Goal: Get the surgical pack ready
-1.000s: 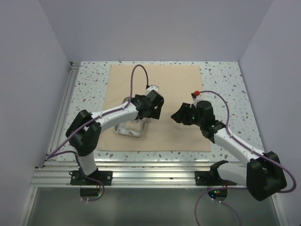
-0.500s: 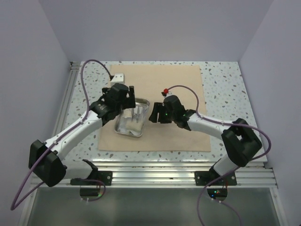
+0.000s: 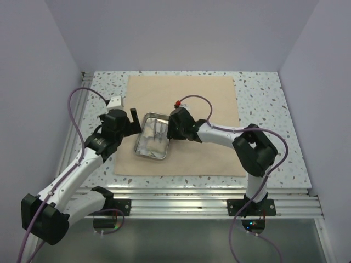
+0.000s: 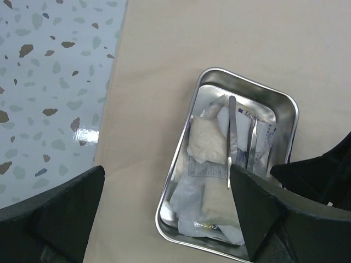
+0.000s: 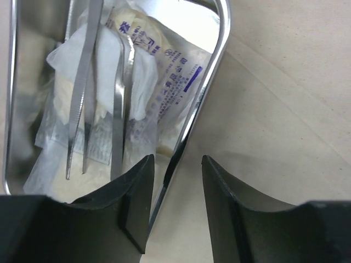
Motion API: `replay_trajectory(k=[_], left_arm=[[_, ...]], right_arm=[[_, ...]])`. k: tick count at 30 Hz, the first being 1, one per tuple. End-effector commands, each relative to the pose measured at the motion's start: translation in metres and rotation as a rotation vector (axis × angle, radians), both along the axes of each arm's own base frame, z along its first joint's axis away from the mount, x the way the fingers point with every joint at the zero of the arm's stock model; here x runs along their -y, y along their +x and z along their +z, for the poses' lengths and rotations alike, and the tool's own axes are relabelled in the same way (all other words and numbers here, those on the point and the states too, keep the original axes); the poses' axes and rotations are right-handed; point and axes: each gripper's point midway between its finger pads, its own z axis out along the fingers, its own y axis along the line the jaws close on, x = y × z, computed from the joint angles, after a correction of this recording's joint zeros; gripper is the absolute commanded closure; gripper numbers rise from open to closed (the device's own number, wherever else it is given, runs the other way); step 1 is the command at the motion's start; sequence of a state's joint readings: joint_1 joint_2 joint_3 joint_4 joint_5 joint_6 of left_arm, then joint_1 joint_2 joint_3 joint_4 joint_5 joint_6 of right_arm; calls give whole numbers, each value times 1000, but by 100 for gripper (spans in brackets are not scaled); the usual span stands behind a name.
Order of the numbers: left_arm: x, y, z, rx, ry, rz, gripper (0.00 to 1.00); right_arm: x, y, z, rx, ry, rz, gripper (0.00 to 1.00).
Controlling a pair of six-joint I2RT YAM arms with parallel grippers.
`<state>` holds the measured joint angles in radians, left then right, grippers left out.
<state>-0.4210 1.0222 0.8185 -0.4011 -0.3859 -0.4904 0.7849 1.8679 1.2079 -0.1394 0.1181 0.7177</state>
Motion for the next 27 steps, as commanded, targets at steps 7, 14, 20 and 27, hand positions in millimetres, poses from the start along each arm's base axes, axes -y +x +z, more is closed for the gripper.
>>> replay_trajectory(k=[7,14,20,27], left_arm=[[2,4,18,75,-34,-6,0],[13,-2,22,96,-96,-58,1],[12,-4,16,79,-88,-64,1],[13,-4,9,88,-102,-61,1]], right_arm=[[-4,12,-5,9,-59,-50,74],[-6,25,24,118,-93,124,100],[-9,30,29,134,-57,326,100],[-37,40,39,236,-29,527,100]])
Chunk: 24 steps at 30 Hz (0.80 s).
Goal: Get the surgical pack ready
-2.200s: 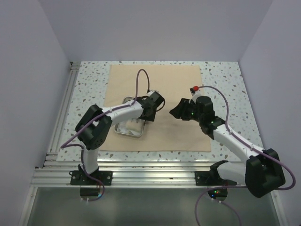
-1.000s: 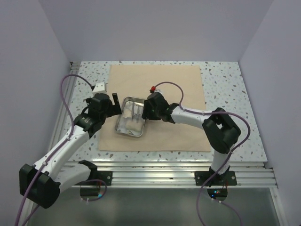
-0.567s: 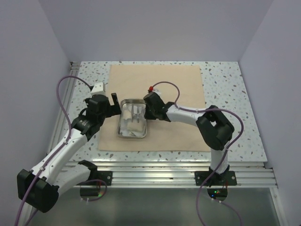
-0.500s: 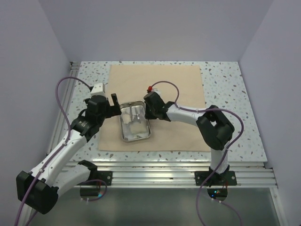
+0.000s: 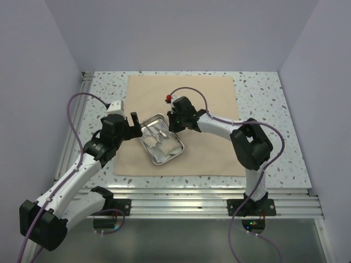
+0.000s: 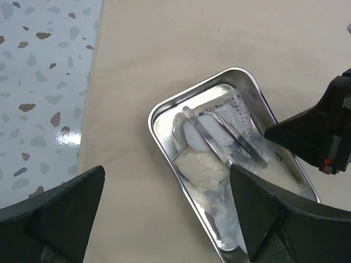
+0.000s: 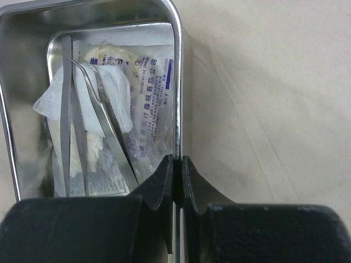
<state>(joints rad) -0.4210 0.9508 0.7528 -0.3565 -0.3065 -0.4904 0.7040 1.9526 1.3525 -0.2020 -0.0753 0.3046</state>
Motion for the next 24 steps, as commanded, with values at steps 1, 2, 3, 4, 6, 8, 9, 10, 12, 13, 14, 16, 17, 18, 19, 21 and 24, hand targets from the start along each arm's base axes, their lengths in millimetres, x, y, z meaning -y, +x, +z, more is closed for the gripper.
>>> replay_trajectory(k=[1,2,3,4,6,8,9,10,12,13,14,16,17,18,19,21,24], left_arm=[[2,5,9,57,-47,10,1],[1,3,8,57,-48,12,1],[1,4,8,62,-50,14,1],[0,3,7,61,-50,19,1],[-3,1,8,68,-47,29,1],[-5,1,10,75,-46,37,1],[-5,1,10,72,-44,37,1],[-5,0,11,77,-44,37,1],[-6,-1,11,74,-40,39,1],[-7,0,12,77,-40,42,1],[-8,-1,12,78,-37,47,1],[-8,-1,13,81,-39,49,1],[-9,-1,14,82,-37,52,1],[-9,-1,14,83,-39,51,1],[-9,-1,14,82,-37,52,1],[-10,-1,15,86,-37,56,1],[-11,-1,14,84,-32,59,1]], right_arm=[[-43,12,36,122,98,213,99],[-47,16,42,139,109,233,99],[-50,16,36,135,104,256,98],[-55,13,37,128,122,289,98],[-59,16,35,140,117,312,98],[-56,22,32,145,87,310,98],[-55,25,28,150,73,316,98],[-54,27,26,147,69,314,98],[-53,34,28,159,60,315,98],[-51,35,23,147,45,314,98],[-52,40,26,161,42,307,98],[-51,43,20,150,28,301,98],[-52,48,24,157,36,297,98],[-51,51,24,160,30,289,98],[-50,52,23,159,23,283,98],[-47,61,25,166,17,262,98],[-43,72,28,165,27,231,97]])
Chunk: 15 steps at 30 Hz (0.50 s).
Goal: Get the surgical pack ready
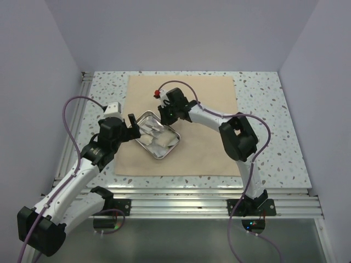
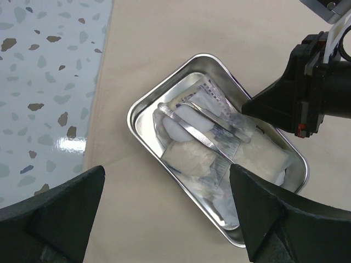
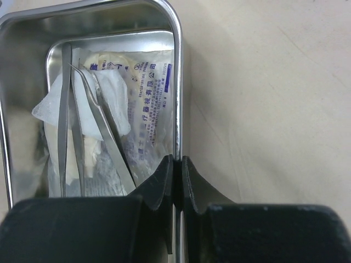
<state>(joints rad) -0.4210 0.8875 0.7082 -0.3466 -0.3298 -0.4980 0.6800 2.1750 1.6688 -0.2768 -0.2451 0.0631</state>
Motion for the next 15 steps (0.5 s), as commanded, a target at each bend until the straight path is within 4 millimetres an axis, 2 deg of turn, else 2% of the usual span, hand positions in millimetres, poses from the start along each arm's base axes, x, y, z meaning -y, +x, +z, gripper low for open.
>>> replay_trajectory(k=[1,3,5,7,8,9,11,12,13,15], left_arm=[[-4,6,13,52,-22,36,1],[-5,6,11,48,-16,43,1],[-7,7,11,46,-11,51,1],[-11,7,13,52,-1,73,0],[-11,8,15,54,3,74,0],[-13,7,15,43,8,82,0],[-13,8,18,31,-11,94,0],[-12,8,20,28,-27,98,0],[-13,9,27,35,-41,107,0],[-16,7,30,28,-58,127,0]], right_arm=[[2,32,28,86,36,-37,96],[8,39,28,99,17,-66,81],[15,38,26,101,2,-87,60],[14,37,49,142,53,-101,49],[15,31,47,133,63,-95,42],[14,28,63,146,90,-97,41],[13,18,69,151,72,-99,39],[14,12,89,181,87,-101,39],[10,-2,86,176,88,-84,39],[3,-20,98,190,121,-61,41]])
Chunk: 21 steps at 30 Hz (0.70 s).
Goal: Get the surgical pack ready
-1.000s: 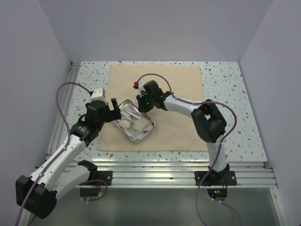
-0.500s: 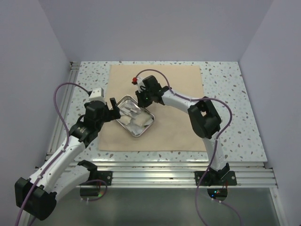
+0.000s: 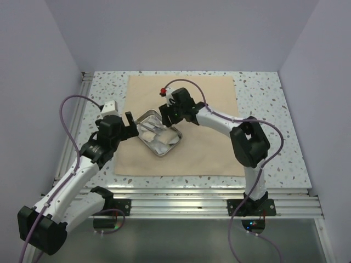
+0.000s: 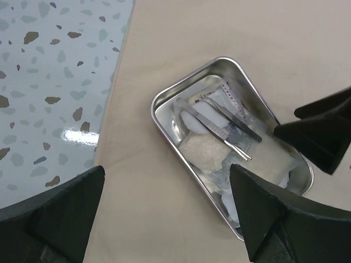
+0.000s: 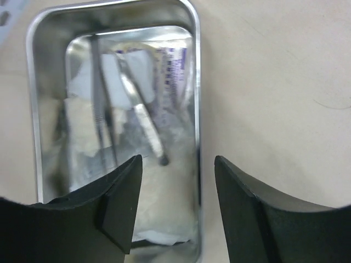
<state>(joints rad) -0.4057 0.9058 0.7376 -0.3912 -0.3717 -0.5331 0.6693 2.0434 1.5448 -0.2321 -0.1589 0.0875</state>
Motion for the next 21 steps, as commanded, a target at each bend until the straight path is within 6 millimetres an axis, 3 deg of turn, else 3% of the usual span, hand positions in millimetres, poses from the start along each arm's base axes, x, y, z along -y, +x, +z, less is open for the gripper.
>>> replay_trajectory(k=[1,2,3,4,7,9,10,11,12,14,15,16,17,18,19,21], left_arm=[[-11,7,38,70,-70,76,0],[-15,6,40,74,-78,90,0],[-19,4,41,69,-78,102,0],[-29,4,50,87,-89,134,0],[-47,-1,60,102,-82,185,0],[-50,0,62,109,-67,189,0],[-49,2,57,94,-61,183,0],[-45,4,52,80,-65,162,0],[-43,7,47,62,-64,152,0],[-33,18,31,23,-72,122,0],[-31,23,22,2,-72,119,0],[-29,26,14,-9,-75,118,0],[-27,34,15,17,-91,119,0],[-25,38,12,19,-102,124,0],[-24,44,0,-3,-104,133,0],[-21,58,-11,-13,-116,154,0]], right_arm=[[-27,-30,89,159,152,44,42],[-38,-52,82,142,147,81,42],[-43,-62,83,149,147,89,44],[-57,-85,86,160,162,129,44],[-82,-123,82,164,153,176,44],[-86,-132,77,145,151,161,44],[-83,-134,69,128,144,141,45],[-77,-134,73,121,156,99,46],[-70,-132,73,126,150,63,47],[-35,-123,65,150,88,-96,47],[-18,-122,85,179,109,-163,47],[12,-124,68,167,43,-240,47],[35,-118,69,172,48,-387,43],[56,-121,85,180,90,-463,38],[88,-126,57,137,36,-530,36],[120,-135,55,74,96,-664,33]])
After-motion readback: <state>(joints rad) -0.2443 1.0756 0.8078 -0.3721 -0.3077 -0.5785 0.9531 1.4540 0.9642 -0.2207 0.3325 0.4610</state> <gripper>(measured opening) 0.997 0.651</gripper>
